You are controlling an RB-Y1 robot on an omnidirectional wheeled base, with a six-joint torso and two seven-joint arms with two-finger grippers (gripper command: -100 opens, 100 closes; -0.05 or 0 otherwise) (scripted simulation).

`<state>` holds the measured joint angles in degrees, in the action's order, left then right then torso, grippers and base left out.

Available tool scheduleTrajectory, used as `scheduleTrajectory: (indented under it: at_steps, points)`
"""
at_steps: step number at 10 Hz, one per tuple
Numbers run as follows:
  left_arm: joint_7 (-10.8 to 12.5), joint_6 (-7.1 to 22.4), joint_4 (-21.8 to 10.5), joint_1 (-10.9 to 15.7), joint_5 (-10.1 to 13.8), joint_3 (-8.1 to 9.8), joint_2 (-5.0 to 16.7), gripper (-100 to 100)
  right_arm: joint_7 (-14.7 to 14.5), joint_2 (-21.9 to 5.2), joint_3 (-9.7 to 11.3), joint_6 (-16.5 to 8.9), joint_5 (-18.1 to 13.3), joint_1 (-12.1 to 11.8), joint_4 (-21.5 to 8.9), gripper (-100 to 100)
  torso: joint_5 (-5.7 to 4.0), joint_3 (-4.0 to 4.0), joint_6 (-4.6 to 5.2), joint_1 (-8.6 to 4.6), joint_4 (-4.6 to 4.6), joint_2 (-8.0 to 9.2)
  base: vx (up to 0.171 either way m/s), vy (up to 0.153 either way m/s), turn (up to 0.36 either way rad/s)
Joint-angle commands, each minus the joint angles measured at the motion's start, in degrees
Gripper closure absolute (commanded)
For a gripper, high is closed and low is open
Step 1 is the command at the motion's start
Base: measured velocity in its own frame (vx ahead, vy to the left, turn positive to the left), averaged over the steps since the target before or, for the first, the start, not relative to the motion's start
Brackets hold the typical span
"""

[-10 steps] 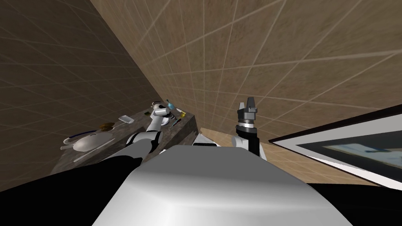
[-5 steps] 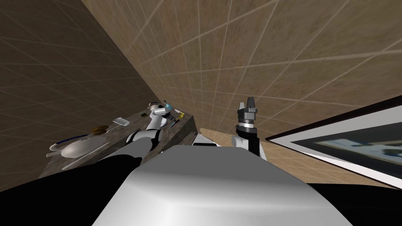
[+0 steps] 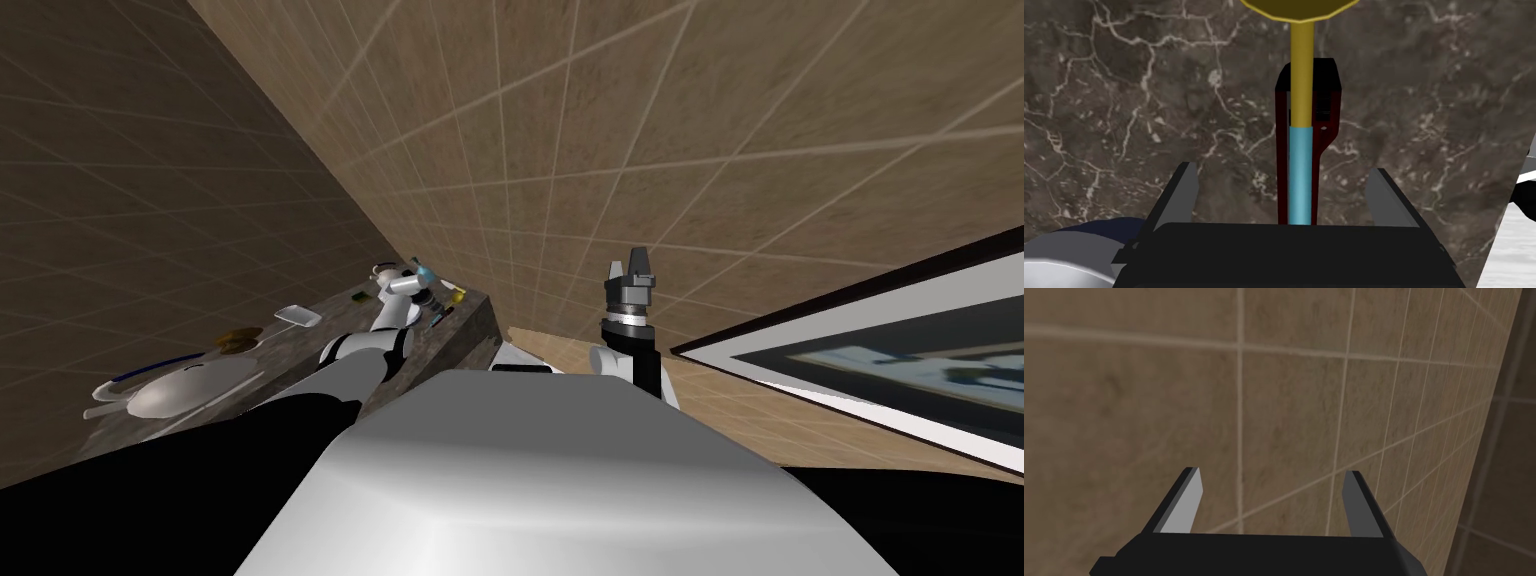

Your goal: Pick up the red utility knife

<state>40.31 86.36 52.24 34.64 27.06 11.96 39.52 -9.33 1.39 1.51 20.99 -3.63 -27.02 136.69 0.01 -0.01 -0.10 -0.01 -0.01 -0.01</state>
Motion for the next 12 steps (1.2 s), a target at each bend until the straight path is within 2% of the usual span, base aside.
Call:
scheduleTrajectory:
  at_steps: [1, 5, 6, 7, 8, 10, 11, 12]
  points:
    - [0.63, 2.52, -2.37, 0.53, -0.48, 0.4, 0.05, -100, 0.0, 0.0, 0.0, 0.0, 0.0, 0.0, 0.0, 0, 0.0, 0.0, 0.0, 0.0, 0.0, 0.0, 0.014, 0.007, -0.049]
    - [1.63, 6.68, -5.49, 0.68, -1.29, 1.32, 0.6, -100, 0.0, 0.0, 0.0, 0.0, 0.0, 0.0, 0.0, 0, 0.02, -0.01, -0.01, 0.09, 0.0, -0.02, 0.017, 0.024, -0.037]
    - [1.57, 5.87, -5.04, 0.74, -1.22, 1.11, 0.38, -100, 0.0, 0.0, 0.0, 0.0, 0.0, 0.0, 0.0, 0, 0.03, -0.02, -0.01, 0.13, -0.01, -0.03, 0.01, 0.017, -0.007]
    - [1.6, 6.08, -5.13, 0.73, -1.24, 1.14, 0.4, 0, 0.0, 0.0, 0.0, 0.0, 0.0, 0.0, 0.0, 0, 0.02, -0.01, -0.01, 0.07, 0.0, -0.01, 0.0, 0.0, 0.0]
    - [2.42, 4.66, -4.94, 0.35, -1.35, -0.21, -1.27, -100, 0.0, 0.0, 0.0, 0.0, 0.0, 0.0, 0.0, 0, 0.01, 0.01, -0.01, 0.02, 0.0, 0.02, 0.021, 0.027, 0.088]
    - [3.24, 3.25, -4.76, -0.02, -1.46, -1.54, -2.94, -100, 0.0, 0.0, -0.01, 0.0, 0.0, -0.01, 0.0, 0, 0.05, -0.04, -0.03, 0.18, -0.02, -0.06, 0.029, 0.052, 0.1]
    - [2.93, 3.71, -5.51, 0.65, -1.52, -1.27, -2.42, -100, 0.0, 0.0, -0.01, 0.0, 0.0, 0.0, 0.0, 0, 0.05, -0.05, -0.01, 0.19, -0.02, -0.08, 0.012, 0.018, 0.007]
    - [2.98, 3.38, -5.67, 0.69, -1.55, -1.36, -2.52, 100, 0.0, 0.0, 0.0, 0.0, 0.0, 0.0, 0.0, 0, 0.03, -0.02, -0.01, 0.09, -0.01, -0.03, 0.0, 0.0, 0.0]
